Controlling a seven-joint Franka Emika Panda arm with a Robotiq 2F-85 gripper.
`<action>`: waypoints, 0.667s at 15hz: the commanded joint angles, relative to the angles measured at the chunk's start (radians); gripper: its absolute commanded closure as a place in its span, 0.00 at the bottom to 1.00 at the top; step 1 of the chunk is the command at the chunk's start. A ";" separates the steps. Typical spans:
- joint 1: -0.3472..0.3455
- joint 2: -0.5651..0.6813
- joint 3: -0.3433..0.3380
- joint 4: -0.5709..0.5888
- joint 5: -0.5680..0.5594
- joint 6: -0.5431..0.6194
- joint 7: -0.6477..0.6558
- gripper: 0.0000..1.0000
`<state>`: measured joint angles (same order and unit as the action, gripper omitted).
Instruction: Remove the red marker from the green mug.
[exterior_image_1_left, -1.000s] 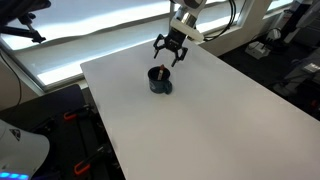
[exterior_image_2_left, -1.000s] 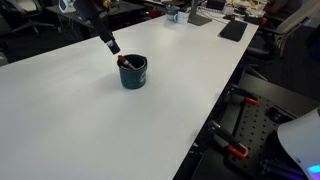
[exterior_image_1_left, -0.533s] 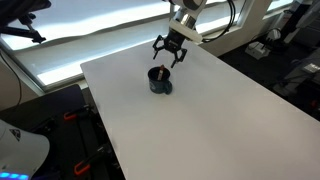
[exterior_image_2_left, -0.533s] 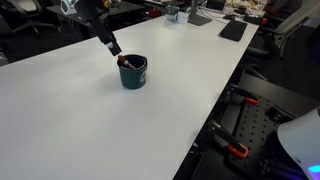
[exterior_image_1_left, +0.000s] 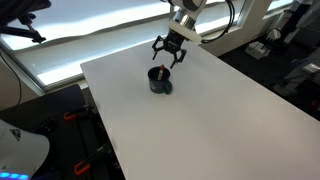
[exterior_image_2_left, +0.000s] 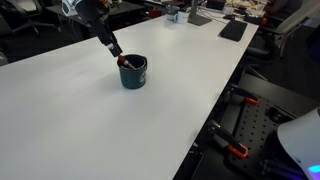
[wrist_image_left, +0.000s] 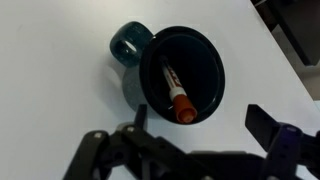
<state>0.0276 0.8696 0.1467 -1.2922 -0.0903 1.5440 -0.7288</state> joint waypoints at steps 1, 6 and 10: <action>0.005 -0.004 -0.003 -0.012 -0.008 -0.002 0.006 0.00; 0.009 -0.009 -0.006 -0.082 -0.018 0.005 0.021 0.00; 0.000 0.013 0.002 -0.056 -0.007 -0.002 0.001 0.00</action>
<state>0.0280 0.8800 0.1463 -1.3524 -0.0959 1.5449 -0.7288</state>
